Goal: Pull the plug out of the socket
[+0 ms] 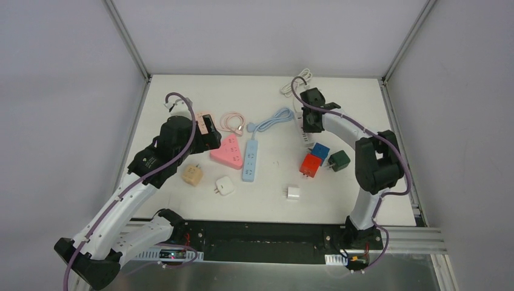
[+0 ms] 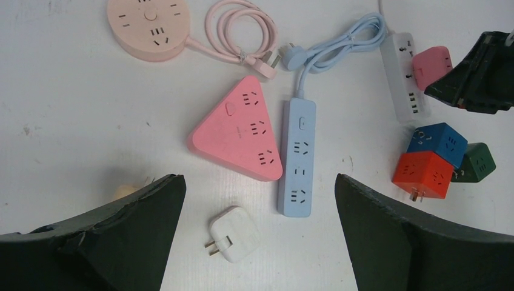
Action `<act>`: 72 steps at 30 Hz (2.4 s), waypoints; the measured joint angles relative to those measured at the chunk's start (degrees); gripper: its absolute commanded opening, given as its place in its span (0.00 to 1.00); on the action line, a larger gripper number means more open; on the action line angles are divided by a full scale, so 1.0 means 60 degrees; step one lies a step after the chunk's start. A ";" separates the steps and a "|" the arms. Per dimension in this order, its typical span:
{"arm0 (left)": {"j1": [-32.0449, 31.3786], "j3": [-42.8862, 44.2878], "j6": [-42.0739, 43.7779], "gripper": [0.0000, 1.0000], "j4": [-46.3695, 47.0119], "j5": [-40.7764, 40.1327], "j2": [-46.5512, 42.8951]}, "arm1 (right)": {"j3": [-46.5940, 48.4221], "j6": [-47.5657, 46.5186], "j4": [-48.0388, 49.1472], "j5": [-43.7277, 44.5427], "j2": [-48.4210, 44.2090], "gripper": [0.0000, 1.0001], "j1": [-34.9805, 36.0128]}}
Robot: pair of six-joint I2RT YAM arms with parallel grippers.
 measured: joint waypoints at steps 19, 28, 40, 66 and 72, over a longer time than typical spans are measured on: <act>0.0000 -0.0157 -0.0004 0.99 -0.0073 0.0007 0.0113 | 0.1410 0.0973 -0.1078 -0.0164 0.0696 0.67 0.0801; 0.0000 -0.0157 0.0004 0.99 -0.0109 0.0248 0.0397 | 0.2554 0.0790 -0.1115 -0.0251 0.1636 0.32 0.0645; 0.0004 -0.0069 -0.0036 0.96 -0.0328 0.1399 0.1563 | 0.2550 0.2135 -0.1548 -0.0736 0.1861 0.00 0.0601; -0.0521 0.1800 -0.1231 0.74 0.1705 0.6062 0.7664 | -0.1049 0.4885 -0.0769 -0.2291 -0.0918 0.34 0.1996; -0.0645 0.2415 -0.1271 0.66 0.1716 0.6426 0.8688 | -0.1005 0.4834 -0.0838 -0.2280 -0.0925 0.05 0.1996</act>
